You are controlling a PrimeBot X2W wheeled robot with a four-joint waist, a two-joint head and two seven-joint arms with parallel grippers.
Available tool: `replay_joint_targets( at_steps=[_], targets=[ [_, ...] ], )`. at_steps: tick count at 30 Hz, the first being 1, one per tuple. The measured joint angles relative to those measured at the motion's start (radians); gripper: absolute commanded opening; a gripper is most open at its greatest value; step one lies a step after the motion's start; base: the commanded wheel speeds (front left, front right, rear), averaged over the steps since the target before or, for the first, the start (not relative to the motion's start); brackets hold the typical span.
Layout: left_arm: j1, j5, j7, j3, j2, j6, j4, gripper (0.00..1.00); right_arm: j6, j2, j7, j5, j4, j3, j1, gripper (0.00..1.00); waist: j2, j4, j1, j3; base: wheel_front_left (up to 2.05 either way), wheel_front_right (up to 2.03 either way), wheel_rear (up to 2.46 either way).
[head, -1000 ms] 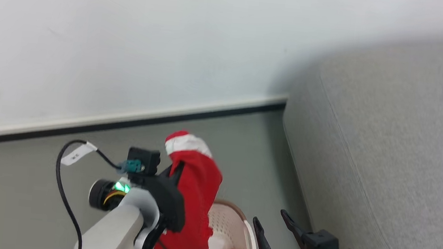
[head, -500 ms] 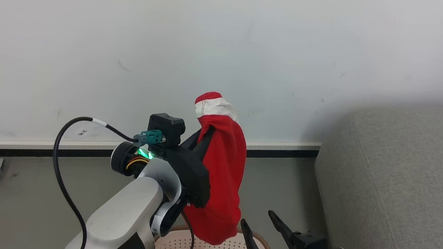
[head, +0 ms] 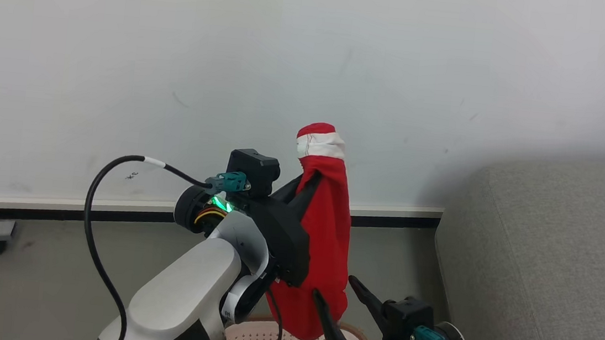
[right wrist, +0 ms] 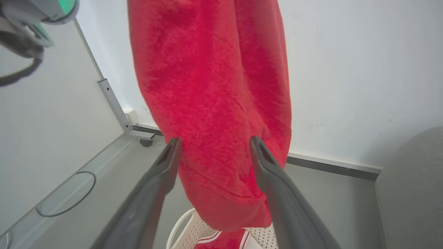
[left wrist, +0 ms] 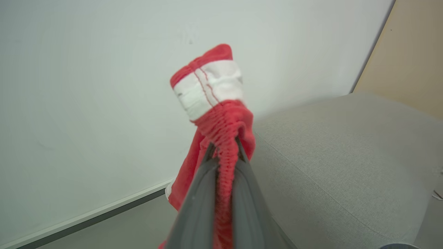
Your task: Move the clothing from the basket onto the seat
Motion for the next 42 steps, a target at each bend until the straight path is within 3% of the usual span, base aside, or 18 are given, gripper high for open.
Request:
replay_joint_targets(
  at_steps=[11, 20, 21, 22, 23, 24, 28, 29, 30, 31, 36, 42],
  targets=[
    [0.019, -0.09, 0.049, -0.042, -0.004, -0.015, -0.156, 0.0, 0.0, 0.0, -0.008, 0.037, 0.098, -0.032, -0.057, 1.0, -0.0001, 0.022, 0.0, 0.001, 0.0, 0.0, 0.0],
    [0.021, -0.125, 0.08, -0.09, -0.005, -0.002, -0.259, 0.0, 0.0, 0.0, -0.014, 0.088, 0.147, -0.032, -0.105, 1.0, 0.0, 0.026, 0.0001, 0.018, 0.0, 0.0, 0.0],
    [0.021, -0.128, 0.083, -0.093, -0.005, -0.001, -0.264, 0.0, 0.0, 0.0, -0.015, 0.094, 0.151, -0.033, -0.111, 0.96, -0.0001, 0.026, 0.0001, 0.02, 0.0, 0.0, 0.0],
    [0.021, -0.13, 0.086, -0.095, -0.005, 0.0, -0.269, 0.0, 0.0, 0.0, -0.015, 0.1, 0.154, -0.034, -0.116, 0.65, -0.0001, 0.026, 0.0, 0.021, 0.0, 0.0, 0.0],
    [0.023, -0.13, 0.086, -0.097, -0.005, 0.002, -0.27, 0.0, 0.0, 0.0, -0.018, 0.102, 0.157, -0.034, -0.119, 0.2, 0.0, 0.027, 0.0001, 0.022, 0.0, 0.0, 0.0],
    [0.025, -0.13, 0.087, -0.098, -0.005, 0.008, -0.269, 0.0, 0.0, 0.0, -0.018, 0.106, 0.161, -0.034, -0.12, 0.0, 0.0, 0.027, 0.0001, 0.023, 0.0, 0.0, 0.0],
    [0.041, -0.133, 0.078, -0.095, -0.002, 0.019, -0.253, 0.0, 0.0, 0.0, -0.022, 0.111, 0.174, -0.038, -0.128, 0.0, 0.0, 0.028, 0.0001, 0.028, 0.0, 0.0, 0.0],
    [0.041, -0.13, 0.071, -0.093, 0.001, 0.026, -0.248, 0.22, 0.0, 0.0, -0.024, 0.114, 0.175, -0.043, -0.13, 0.0, 0.0, 0.027, 0.0001, 0.029, 0.0, 0.0, 0.0],
    [0.041, -0.127, 0.061, -0.091, 0.005, 0.026, -0.239, 0.56, 0.0, 0.0, -0.026, 0.115, 0.177, -0.048, -0.131, 0.0, 0.0, 0.026, 0.0001, 0.031, 0.0, 0.0, 0.0],
    [0.044, -0.124, 0.048, -0.088, 0.009, 0.03, -0.23, 1.0, 0.0, 0.0, -0.027, 0.115, 0.177, -0.051, -0.13, 0.0, 0.0, 0.025, 0.0, 0.032, 0.0, 0.0, 0.0],
    [0.066, -0.07, -0.031, -0.095, 0.044, 0.034, -0.157, 1.0, 0.0, 0.0, -0.035, 0.106, 0.171, -0.073, -0.116, 0.0, 0.0, 0.015, 0.0, 0.038, 0.0, 0.0, 0.0],
    [0.108, -0.046, -0.139, -0.101, 0.072, 0.004, -0.086, 1.0, 0.0, -0.001, -0.034, 0.078, 0.138, -0.123, -0.083, 0.0, 0.0, -0.01, 0.0001, 0.044, 0.0, 0.0, 0.0]
  ],
)
